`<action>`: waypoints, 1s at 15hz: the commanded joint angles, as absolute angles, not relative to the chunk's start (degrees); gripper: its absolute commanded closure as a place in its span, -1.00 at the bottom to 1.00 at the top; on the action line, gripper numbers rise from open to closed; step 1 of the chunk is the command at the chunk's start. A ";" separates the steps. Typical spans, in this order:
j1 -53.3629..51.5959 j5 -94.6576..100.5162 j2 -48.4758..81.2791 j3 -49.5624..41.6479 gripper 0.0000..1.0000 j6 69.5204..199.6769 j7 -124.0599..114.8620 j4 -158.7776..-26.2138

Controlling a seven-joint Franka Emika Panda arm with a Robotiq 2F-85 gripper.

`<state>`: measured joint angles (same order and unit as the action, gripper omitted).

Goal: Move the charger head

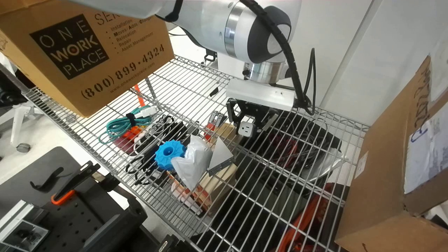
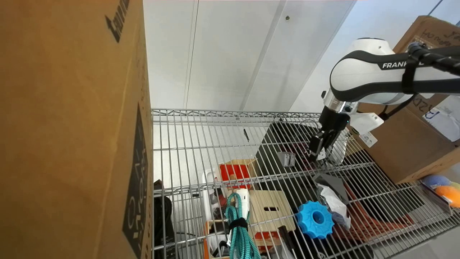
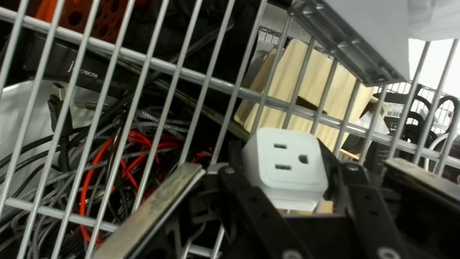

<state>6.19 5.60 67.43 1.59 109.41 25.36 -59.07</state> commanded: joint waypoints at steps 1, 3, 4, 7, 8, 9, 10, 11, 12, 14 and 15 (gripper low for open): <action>5.54 6.51 65.37 1.63 0.54 104.39 26.66 -56.73; 5.42 5.98 64.76 2.41 0.54 102.02 27.89 -55.26; 4.89 5.86 64.86 2.88 0.54 100.28 28.66 -54.06; 3.50 5.45 65.65 4.36 0.54 98.12 30.35 -51.31; 2.52 5.62 66.16 4.78 0.54 97.18 30.83 -49.92; 1.82 5.84 66.68 5.01 0.54 96.85 31.31 -49.05; 0.75 6.17 67.48 5.22 0.54 95.93 31.92 -47.43; -0.03 6.39 68.17 5.29 0.54 95.44 32.40 -46.39; -1.21 6.92 68.98 5.09 0.54 94.10 32.77 -44.69; -2.69 7.62 70.71 4.61 0.54 93.24 33.51 -42.21; -3.18 8.04 71.58 4.26 0.54 92.99 33.69 -40.88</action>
